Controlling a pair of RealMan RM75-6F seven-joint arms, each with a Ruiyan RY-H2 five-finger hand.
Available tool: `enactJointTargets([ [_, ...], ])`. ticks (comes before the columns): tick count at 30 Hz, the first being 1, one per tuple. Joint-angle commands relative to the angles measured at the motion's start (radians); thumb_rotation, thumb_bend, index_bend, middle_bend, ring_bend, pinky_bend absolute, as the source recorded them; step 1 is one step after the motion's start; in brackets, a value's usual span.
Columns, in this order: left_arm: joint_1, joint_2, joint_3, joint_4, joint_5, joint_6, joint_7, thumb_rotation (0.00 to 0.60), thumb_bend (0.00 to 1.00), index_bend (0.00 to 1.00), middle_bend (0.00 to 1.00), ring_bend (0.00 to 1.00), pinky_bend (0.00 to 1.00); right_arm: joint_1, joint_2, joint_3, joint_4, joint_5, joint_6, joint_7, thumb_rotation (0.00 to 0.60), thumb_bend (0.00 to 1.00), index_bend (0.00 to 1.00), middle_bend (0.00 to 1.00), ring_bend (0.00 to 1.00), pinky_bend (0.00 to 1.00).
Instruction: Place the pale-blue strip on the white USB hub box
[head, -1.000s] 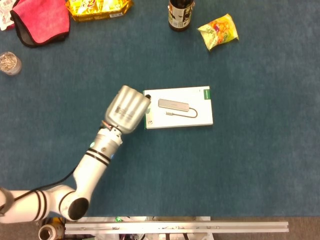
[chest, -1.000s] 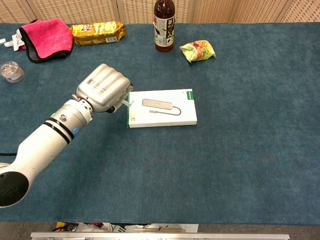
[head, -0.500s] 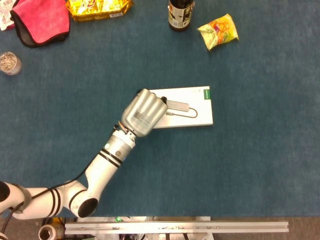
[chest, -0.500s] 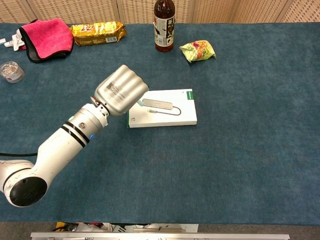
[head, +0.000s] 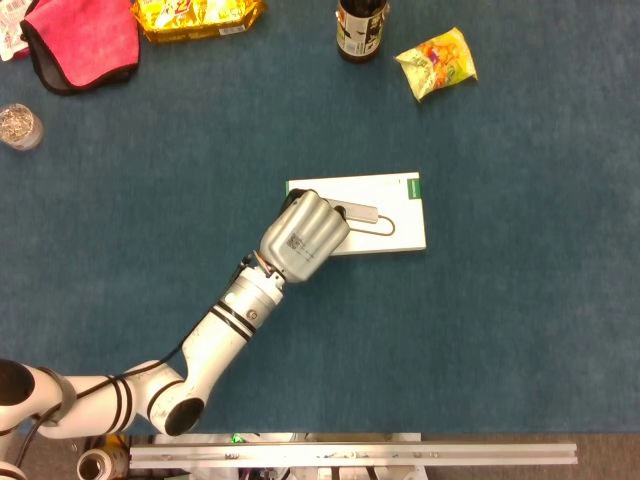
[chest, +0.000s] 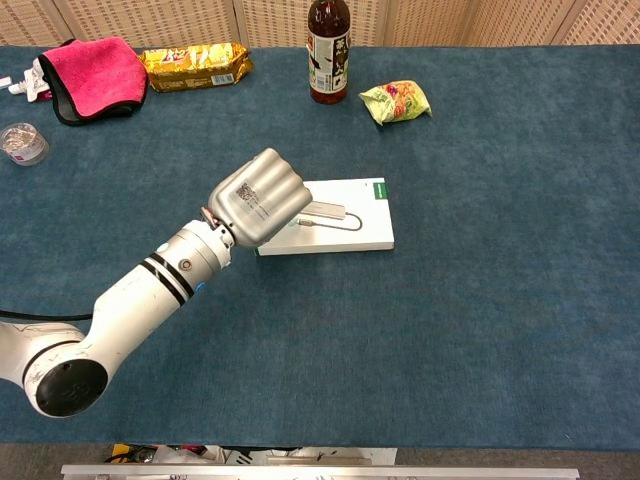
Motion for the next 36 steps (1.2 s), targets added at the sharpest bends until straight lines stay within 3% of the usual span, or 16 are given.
enactJointTargets([
  [1, -0.001, -0.004, 0.007, 0.009, 0.011, -0.003, 0.023, 0.600, 0.38, 0.61, 1.00, 1.00, 1.00, -0.002, -0.001, -0.001, 0.002, -0.001, 0.002, 0.001, 0.505, 0.26, 0.26, 0.45, 0.38, 0.41],
  [36, 0.014, -0.045, -0.031, -0.051, -0.082, -0.045, 0.153, 0.600, 0.38, 0.50, 0.99, 1.00, 1.00, -0.024, 0.001, 0.000, 0.014, -0.007, 0.031, 0.024, 0.505, 0.26, 0.26, 0.45, 0.38, 0.41],
])
